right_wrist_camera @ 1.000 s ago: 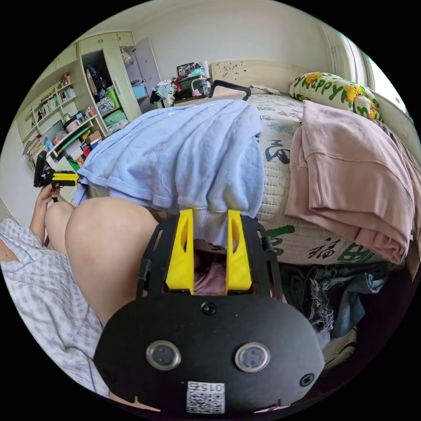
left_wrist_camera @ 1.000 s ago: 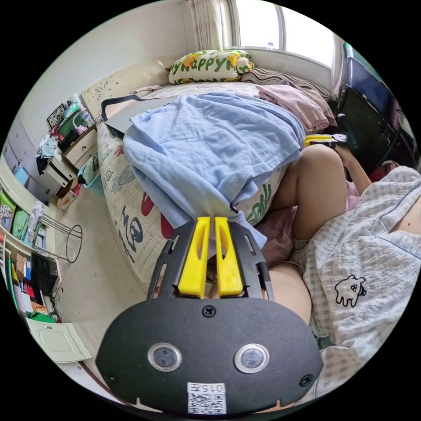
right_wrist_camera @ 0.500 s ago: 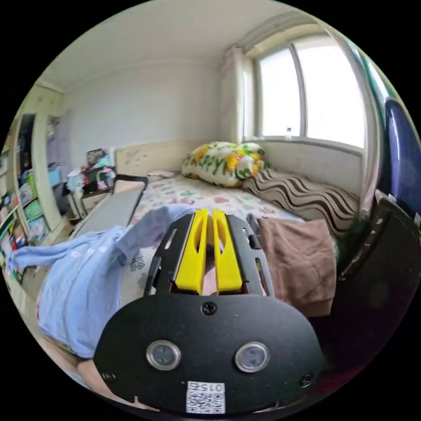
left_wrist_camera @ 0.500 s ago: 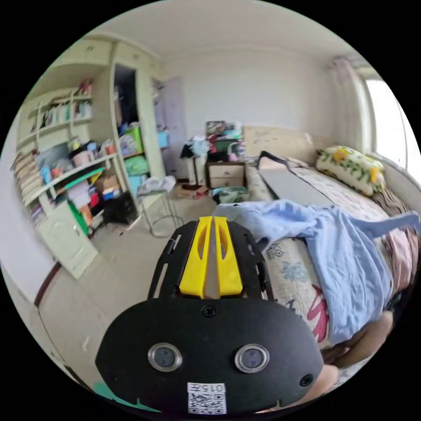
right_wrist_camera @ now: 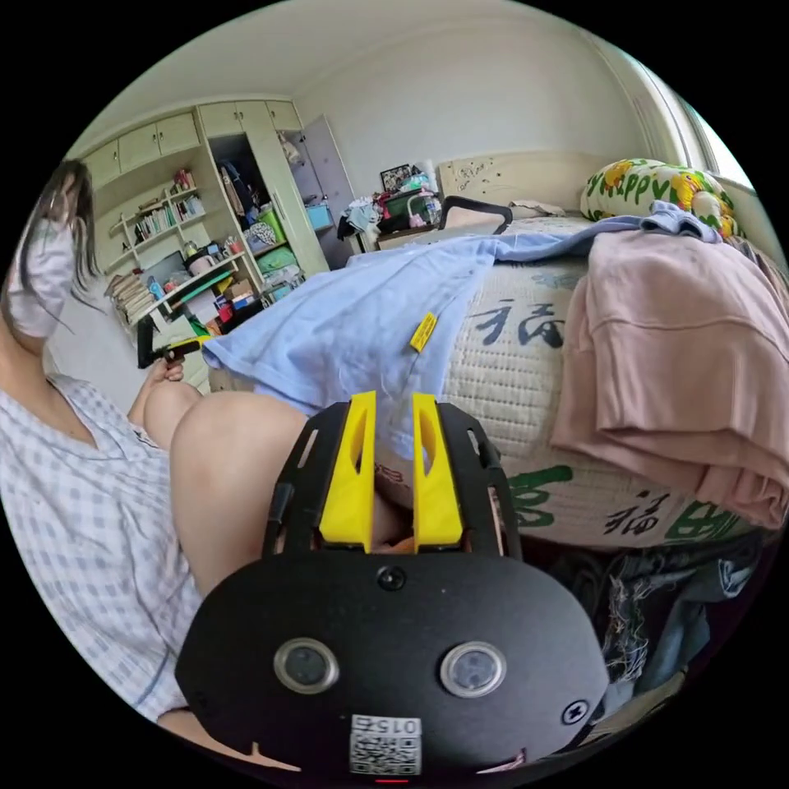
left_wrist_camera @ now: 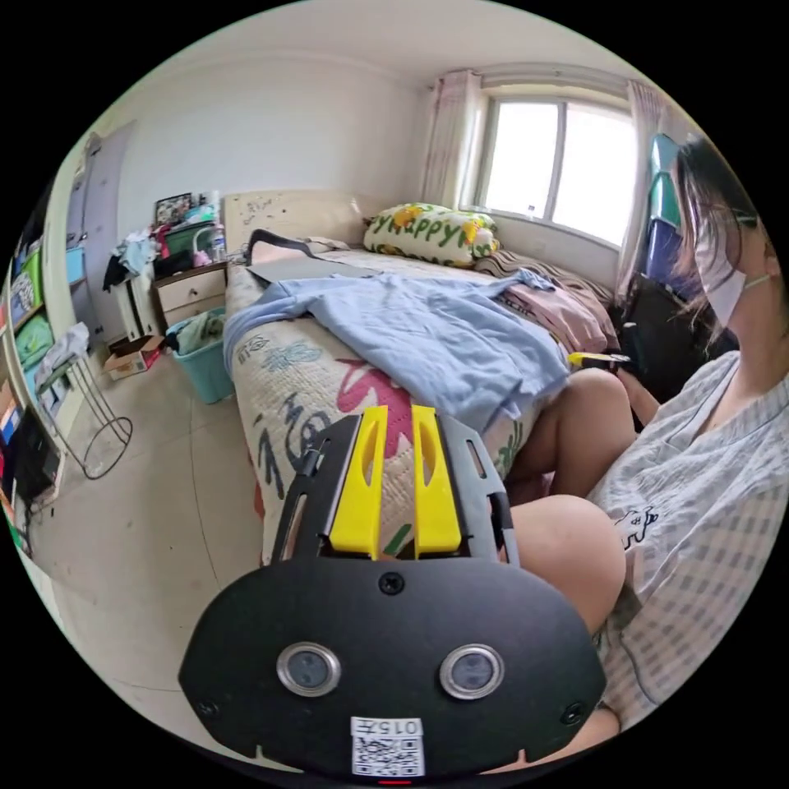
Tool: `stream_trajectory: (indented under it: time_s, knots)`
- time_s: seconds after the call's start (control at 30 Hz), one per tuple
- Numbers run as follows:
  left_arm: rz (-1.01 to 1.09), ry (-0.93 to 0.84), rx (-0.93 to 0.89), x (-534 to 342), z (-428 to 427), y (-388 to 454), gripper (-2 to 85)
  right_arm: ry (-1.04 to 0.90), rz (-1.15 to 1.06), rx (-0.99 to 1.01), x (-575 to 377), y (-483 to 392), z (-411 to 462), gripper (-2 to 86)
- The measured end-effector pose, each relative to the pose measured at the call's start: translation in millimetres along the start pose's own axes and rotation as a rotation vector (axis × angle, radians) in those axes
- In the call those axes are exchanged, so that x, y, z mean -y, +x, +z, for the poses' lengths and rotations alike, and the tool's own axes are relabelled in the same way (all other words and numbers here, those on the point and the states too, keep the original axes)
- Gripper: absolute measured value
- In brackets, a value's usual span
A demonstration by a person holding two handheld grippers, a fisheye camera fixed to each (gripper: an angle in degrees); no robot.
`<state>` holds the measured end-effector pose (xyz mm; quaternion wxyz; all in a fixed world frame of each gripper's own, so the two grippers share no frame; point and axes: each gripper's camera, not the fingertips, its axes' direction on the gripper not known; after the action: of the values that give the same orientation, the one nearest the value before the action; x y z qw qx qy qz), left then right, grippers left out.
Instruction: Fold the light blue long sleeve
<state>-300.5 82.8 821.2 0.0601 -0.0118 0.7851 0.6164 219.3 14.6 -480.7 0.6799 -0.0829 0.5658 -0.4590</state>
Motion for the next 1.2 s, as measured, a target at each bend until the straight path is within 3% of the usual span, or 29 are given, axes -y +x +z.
stream_trajectory:
  time_s: [0.17, 0.3, 0.4, 0.53, 0.7, 0.8, 0.93, 1.2]
  knots:
    - [0.133, -0.077, 0.119, -1.1, -0.3, 39.4, 4.8, 0.034, -0.112, -0.288, -37.2, -57.3, 20.4, 8.7]
    - [0.070, -0.124, 0.144, -2.0, 5.4, 42.5, 5.2, 0.042, -0.053, -0.309, -48.4, -59.7, 37.1, 9.7]
    - [0.068, -0.114, 0.131, -3.2, 5.5, 48.7, 5.7, 0.060, -0.010, -0.378, -54.0, -59.3, 36.6, 4.8]
    - [0.100, -0.152, 0.193, -3.8, 6.1, 56.2, 6.1, 0.055, 0.023, -0.302, -57.4, -49.8, 17.1, 1.4]
    - [0.094, -0.166, 0.207, -2.6, -3.0, 50.7, 6.3, 0.225, 0.183, -0.116, -66.3, 0.1, -53.6, -0.4]
    - [0.085, -0.140, 0.142, -1.5, -8.6, 42.4, 6.4, 0.249, 0.265, -0.015, -69.2, 31.9, -78.8, -0.8]
    - [0.061, -0.187, 0.079, 4.3, 6.0, 21.5, 6.7, 0.186, 0.254, -0.101, -61.9, 35.0, -70.2, -0.9]
    - [-0.101, -0.176, -0.374, 33.8, 34.1, -51.5, 7.3, 0.176, 0.227, -0.239, -49.4, 24.5, -65.7, -0.9]
